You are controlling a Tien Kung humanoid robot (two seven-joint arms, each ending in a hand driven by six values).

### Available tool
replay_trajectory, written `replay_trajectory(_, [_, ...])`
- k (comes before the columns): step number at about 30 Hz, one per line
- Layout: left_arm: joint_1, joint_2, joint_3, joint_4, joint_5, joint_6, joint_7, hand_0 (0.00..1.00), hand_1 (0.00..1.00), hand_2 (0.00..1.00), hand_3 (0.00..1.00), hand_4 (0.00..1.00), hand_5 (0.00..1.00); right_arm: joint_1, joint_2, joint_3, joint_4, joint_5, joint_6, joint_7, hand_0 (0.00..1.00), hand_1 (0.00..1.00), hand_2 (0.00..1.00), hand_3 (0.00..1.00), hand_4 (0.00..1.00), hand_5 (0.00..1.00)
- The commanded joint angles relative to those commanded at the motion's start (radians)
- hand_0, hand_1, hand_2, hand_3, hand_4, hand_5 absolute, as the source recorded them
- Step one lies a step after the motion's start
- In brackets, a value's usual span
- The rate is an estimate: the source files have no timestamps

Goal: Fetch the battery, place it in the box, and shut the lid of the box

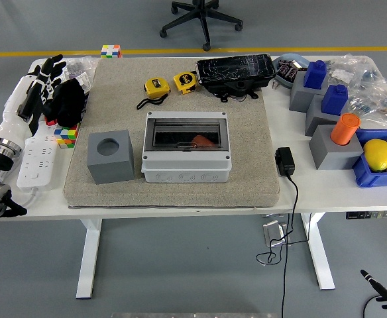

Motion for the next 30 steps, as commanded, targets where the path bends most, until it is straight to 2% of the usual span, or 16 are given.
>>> replay_trajectory(6, [0.024,-0.012,-0.001,-0.011,0.002,-0.002,0.008,0.873,0.881,0.836,0.839,0.998,0.998,-0.003,0.003,0.003,0.000,-0.012,0.003,0.000,0.869,0.801,0.772,0.858,0.998,0.998])
replay_trajectory(7, [0.028,-0.013,0.001,-0.013,0.002,-0.002,0.009,0.850,0.838,0.809,0.809,0.998,0.998,-0.004,0.003,0.003,0.000,-0.012,0.003,0.000,0.869,0.801,0.772,0.858,0.998,0.998])
replay_trajectory(18, [0.033,-0.020,0.030,-0.010,-0.010,0.007,0.004,0.842,0.830,0.800,0.803,0.998,0.998,-0.025,0.005,0.002,0.000,-0.014,0.003,0.002,0.869,0.801,0.772,0.858,0.998,0.998])
replay_trajectory(23, [0.034,-0.024,0.042,-0.008,-0.020,0.026,-0.011,0.835,0.825,0.795,0.802,0.998,0.998,-0.048,-0.006,-0.173,0.000,0.157,-0.013,0.042,0.870,0.802,0.771,0.858,0.998,0.998])
replay_trajectory(27, [0.033,-0.030,0.057,-0.006,-0.023,0.030,-0.016,0.827,0.818,0.789,0.796,0.998,0.998,-0.056,-0.009,-0.255,0.001,0.235,-0.022,0.059,0.870,0.802,0.772,0.858,0.998,0.998])
replay_trajectory(30, [0.033,-0.032,0.070,-0.005,-0.025,0.031,-0.016,0.827,0.818,0.789,0.796,0.998,0.998,-0.072,-0.020,-0.354,0.033,0.322,-0.028,0.065,0.870,0.802,0.772,0.858,0.998,0.998])
